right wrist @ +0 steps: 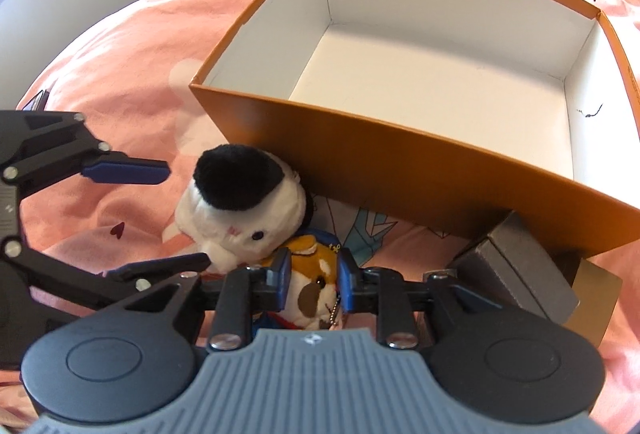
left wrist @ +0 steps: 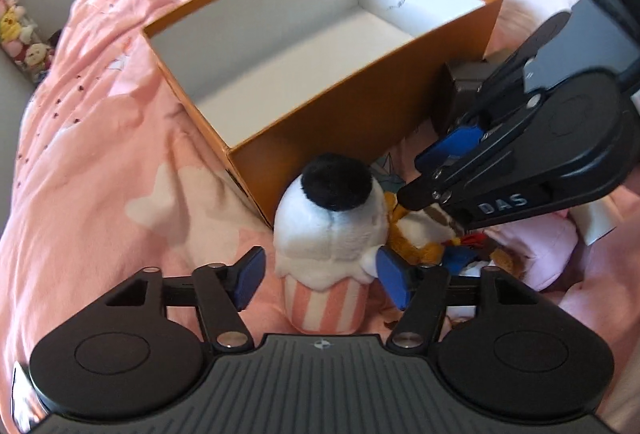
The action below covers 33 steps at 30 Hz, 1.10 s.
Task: Organize objects
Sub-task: 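Grasp the white-black dog plush with the left gripper while right gripper holds bear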
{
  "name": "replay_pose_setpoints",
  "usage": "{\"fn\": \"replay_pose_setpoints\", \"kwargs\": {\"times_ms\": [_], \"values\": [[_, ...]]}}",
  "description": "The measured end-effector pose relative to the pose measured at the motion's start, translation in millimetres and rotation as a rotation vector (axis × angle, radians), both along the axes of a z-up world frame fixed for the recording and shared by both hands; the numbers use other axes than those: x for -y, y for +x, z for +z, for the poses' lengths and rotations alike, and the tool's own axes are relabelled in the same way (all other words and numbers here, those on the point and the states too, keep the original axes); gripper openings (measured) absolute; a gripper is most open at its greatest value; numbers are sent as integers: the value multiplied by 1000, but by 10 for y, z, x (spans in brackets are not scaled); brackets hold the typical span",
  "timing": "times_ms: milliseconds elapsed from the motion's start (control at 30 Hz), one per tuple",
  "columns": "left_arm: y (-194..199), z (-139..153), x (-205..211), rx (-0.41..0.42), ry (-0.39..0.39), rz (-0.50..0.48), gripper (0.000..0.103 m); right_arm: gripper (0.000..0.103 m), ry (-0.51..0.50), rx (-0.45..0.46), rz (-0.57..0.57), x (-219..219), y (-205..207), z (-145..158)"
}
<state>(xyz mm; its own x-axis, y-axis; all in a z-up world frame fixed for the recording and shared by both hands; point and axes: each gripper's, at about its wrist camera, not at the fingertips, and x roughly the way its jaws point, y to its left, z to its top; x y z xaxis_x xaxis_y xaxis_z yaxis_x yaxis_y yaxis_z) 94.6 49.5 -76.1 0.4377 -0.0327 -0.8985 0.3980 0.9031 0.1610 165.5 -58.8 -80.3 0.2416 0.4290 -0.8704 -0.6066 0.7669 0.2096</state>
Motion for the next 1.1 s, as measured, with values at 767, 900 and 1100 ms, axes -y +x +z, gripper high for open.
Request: {"fn": "replay_pose_setpoints", "kwargs": {"times_ms": [767,900,1100], "values": [[-22,-124,-38,-20,-65,248,65,37,22,-3,-34,54,-78,89],[-127,69,-199,-32,-126,334,64,38,27,0,-37,94,-149,176],[-249,246,-262,-39,-140,360,63,38,12,-42,39,1,-339,146]]}}
